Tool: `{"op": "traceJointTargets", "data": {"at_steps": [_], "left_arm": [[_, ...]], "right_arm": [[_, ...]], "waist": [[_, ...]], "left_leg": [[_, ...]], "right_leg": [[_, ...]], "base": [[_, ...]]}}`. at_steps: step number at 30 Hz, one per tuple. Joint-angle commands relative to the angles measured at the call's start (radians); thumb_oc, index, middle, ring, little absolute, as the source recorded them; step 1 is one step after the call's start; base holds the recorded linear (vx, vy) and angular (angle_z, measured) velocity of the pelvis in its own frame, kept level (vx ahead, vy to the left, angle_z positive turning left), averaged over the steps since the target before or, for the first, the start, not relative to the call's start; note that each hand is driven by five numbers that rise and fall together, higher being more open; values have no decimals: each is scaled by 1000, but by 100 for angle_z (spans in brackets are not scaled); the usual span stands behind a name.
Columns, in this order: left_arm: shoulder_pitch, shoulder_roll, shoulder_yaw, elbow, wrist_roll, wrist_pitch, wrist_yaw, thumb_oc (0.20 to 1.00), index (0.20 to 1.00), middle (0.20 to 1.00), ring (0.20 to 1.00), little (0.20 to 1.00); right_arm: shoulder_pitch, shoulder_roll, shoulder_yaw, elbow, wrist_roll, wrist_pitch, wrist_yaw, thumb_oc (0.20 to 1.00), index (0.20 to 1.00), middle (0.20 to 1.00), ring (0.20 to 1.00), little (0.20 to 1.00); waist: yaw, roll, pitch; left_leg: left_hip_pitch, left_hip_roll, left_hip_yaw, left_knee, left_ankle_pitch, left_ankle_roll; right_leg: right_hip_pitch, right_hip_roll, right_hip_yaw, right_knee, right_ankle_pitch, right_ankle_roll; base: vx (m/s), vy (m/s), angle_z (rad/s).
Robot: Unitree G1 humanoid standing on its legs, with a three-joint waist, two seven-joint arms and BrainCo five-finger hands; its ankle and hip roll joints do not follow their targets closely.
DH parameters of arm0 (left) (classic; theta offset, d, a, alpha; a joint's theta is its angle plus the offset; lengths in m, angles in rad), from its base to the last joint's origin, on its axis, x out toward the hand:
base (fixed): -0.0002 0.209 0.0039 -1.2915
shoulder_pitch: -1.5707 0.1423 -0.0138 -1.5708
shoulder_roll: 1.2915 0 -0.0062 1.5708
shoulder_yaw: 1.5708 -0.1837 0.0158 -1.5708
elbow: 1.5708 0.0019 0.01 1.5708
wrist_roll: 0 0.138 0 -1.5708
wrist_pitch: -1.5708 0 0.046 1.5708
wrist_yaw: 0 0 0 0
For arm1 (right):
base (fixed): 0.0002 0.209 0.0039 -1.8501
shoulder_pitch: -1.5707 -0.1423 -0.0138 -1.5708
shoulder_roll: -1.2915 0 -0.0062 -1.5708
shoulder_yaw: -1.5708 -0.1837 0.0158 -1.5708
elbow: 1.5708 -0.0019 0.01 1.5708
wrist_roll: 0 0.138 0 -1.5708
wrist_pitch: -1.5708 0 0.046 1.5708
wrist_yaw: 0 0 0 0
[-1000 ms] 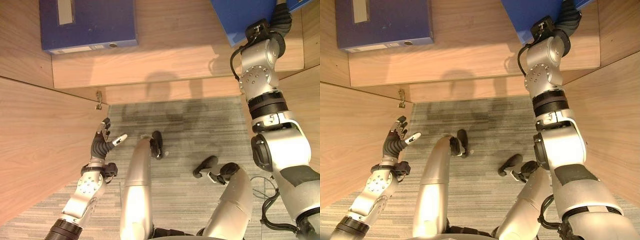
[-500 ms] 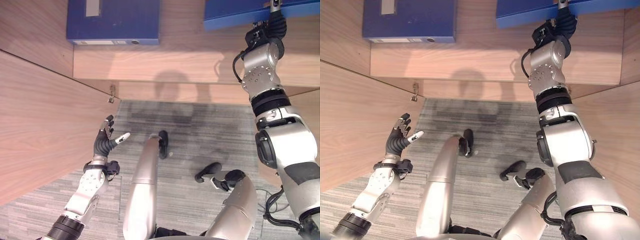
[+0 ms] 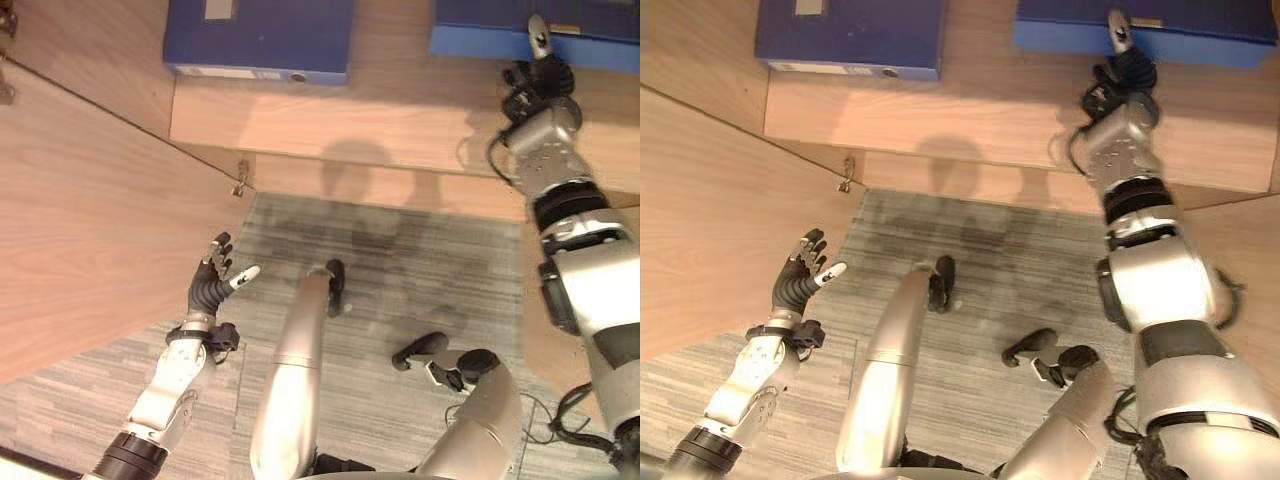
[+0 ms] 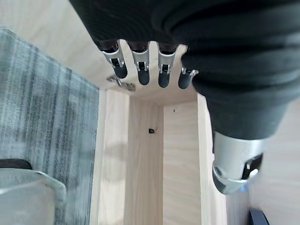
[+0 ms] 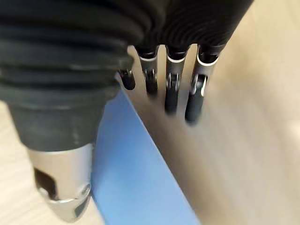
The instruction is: Put the empty folder in the office cabinet
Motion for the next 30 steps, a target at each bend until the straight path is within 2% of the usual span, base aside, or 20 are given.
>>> {"op": "traceJointTargets", "data": {"at_steps": [1, 5, 9, 11, 15, 18, 24, 29, 30], "left_arm": [[14, 85, 38, -47, 17, -40, -10, 1000, 1000, 1000, 1000, 1000], [37, 96, 46, -64, 42, -26, -34, 1000, 1000, 1000, 1000, 1000], [58, 102, 59, -97, 66, -4, -88, 1000, 1000, 1000, 1000, 1000], [63, 103, 63, -105, 72, -1, -99, 1000, 1000, 1000, 1000, 1000], [66, 112, 85, -118, 85, 5, -165, 1000, 1000, 1000, 1000, 1000], [65, 113, 88, -114, 85, 7, -186, 1000, 1000, 1000, 1000, 1000], [50, 107, 95, -110, 85, 4, -213, 1000, 1000, 1000, 1000, 1000], [44, 103, 95, -105, 77, 8, -224, 1000, 1000, 1000, 1000, 1000], [41, 104, 94, -98, 77, 12, -224, 1000, 1000, 1000, 1000, 1000]], "right_arm": [[-65, -49, 34, 41, -182, 76, 48, 1000, 1000, 1000, 1000, 1000], [-70, -96, 191, 37, -421, 148, 137, 1000, 1000, 1000, 1000, 1000], [-55, -154, 411, -67, -729, 179, 272, 1000, 1000, 1000, 1000, 1000], [-48, -164, 425, -100, -738, 184, 288, 1000, 1000, 1000, 1000, 1000], [2, -207, 506, -229, -775, 202, 438, 1000, 1000, 1000, 1000, 1000], [18, -215, 533, -292, -763, 215, 493, 1000, 1000, 1000, 1000, 1000], [57, -220, 542, -414, -677, 231, 555, 1000, 1000, 1000, 1000, 1000], [53, -207, 574, -417, -738, 247, 589, 1000, 1000, 1000, 1000, 1000], [44, -200, 600, -375, -824, 247, 600, 1000, 1000, 1000, 1000, 1000]], "waist": [[10, -25, -31], [7, -35, -32], [-3, -45, -36], [-5, -45, -36], [-4, -47, -39], [-2, -49, -39], [8, -51, -40], [18, -54, -41], [23, -58, -42]], "left_leg": [[44, 100, -81, 69, -139, -88], [52, 108, -81, 51, -128, -99], [98, 118, -72, -8, -99, -113], [109, 119, -68, -20, -94, -114], [143, 119, -54, -58, -78, -123], [155, 121, -48, -73, -69, -128], [188, 133, -38, -121, -42, -138], [207, 135, -34, -154, -26, -141], [218, 134, -29, -172, -17, -142]], "right_leg": [[58, -37, 100, -73, 95, 107], [69, -39, 90, -86, 102, 105], [115, -24, 65, -148, 130, 116], [126, -22, 60, -160, 134, 119], [160, -18, 45, -202, 155, 135], [170, -14, 40, -218, 164, 140], [193, -6, 23, -262, 188, 151], [210, -2, 13, -289, 206, 158], [219, 2, 8, -305, 220, 164]], "base": [[-5, -21, 8], [0, 0, 0], [0, 0, 0], [-4, -6, 2], [0, 0, 0], [0, 0, 0], [0, 0, 0], [-2, -7, 0], [0, 0, 0]]}}
